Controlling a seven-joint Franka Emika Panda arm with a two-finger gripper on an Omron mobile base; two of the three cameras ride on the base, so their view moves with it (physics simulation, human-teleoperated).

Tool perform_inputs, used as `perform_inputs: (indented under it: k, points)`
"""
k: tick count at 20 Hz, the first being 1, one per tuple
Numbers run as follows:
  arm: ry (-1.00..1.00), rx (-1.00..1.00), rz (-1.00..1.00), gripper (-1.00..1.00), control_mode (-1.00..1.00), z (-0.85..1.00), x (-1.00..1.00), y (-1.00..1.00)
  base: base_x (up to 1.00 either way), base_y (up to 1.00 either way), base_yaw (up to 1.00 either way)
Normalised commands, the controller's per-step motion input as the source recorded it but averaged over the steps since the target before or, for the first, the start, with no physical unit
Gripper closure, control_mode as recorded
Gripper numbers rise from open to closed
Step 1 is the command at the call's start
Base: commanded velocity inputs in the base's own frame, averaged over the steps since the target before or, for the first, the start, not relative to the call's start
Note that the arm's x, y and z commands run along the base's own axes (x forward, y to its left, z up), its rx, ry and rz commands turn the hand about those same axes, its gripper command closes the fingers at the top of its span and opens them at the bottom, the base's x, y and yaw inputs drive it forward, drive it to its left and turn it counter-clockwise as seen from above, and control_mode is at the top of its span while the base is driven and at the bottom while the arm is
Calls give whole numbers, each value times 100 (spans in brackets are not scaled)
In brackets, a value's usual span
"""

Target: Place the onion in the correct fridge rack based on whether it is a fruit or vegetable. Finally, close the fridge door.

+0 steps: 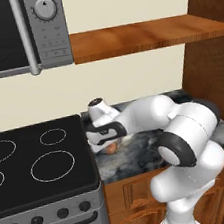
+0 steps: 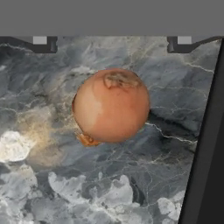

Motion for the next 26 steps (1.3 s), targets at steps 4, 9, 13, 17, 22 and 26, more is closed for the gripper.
perform_inputs:
  k: [4, 9, 13, 17, 22, 26]
  points:
    - [1, 0, 0, -100, -100, -29, 26, 19, 0, 0, 0]
    - [-1, 0, 0, -100, -100, -22, 20, 1, 0, 0, 0]
    - [-1, 0, 0, -100, -100, -3, 17, 0, 0, 0, 0]
    - [0, 0, 0, -100, -100, -3, 7, 0, 0, 0, 0]
    - [0, 0, 0, -100, -100, -1, 0, -3, 0, 0, 0]
    - [0, 0, 0, -100, -100, -1, 0, -12, 0, 0, 0]
